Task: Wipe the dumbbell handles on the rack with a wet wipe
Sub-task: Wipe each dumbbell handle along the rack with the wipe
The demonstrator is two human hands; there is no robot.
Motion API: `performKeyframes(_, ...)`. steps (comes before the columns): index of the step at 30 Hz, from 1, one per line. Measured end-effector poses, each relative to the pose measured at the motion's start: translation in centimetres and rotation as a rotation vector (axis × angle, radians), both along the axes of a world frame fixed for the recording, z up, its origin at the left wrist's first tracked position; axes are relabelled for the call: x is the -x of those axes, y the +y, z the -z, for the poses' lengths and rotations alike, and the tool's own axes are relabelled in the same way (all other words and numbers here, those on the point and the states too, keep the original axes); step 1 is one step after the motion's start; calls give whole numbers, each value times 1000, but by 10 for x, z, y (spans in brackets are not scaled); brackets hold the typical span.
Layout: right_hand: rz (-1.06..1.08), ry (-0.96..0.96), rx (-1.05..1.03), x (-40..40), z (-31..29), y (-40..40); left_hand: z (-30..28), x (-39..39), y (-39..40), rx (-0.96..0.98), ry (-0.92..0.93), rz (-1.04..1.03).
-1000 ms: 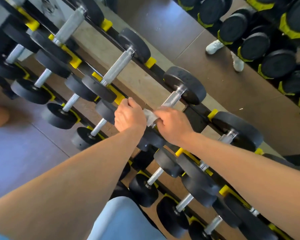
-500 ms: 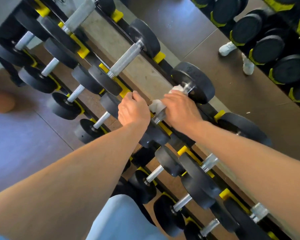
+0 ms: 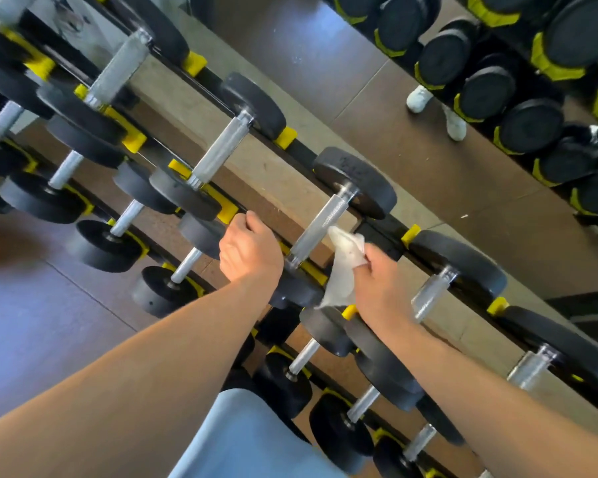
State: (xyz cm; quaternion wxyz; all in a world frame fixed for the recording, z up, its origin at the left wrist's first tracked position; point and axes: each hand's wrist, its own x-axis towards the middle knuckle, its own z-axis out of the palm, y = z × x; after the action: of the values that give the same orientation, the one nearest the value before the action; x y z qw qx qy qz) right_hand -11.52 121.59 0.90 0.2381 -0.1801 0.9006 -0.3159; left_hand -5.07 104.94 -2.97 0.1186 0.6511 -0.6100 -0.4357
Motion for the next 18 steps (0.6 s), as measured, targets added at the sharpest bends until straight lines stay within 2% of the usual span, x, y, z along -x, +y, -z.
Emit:
performKeyframes(3,-116,374,125,20,-9,-36,1,1,0,-2,-30,16)
performKeyframes(5,-124,499,158,26,6,-51,1,1,0,1,-42,24)
performKeyframes(7,148,357,216,19,20,-59,0,1,0,-3,-51,31)
performKeyframes(11,1212,-228,391,-6,30,-65,-1,2,0,1,-68,62)
performKeyframes(13,1524,-416,553,0,27,-75,-1,1,0,-3,-78,78)
performKeyframes(15,1499,-494,612,10,21,-92,-2,1,0,-8,-81,86)
performKeyframes(18,1251,-492,686,13,12,-126,-3,1,0,-4,-117,109)
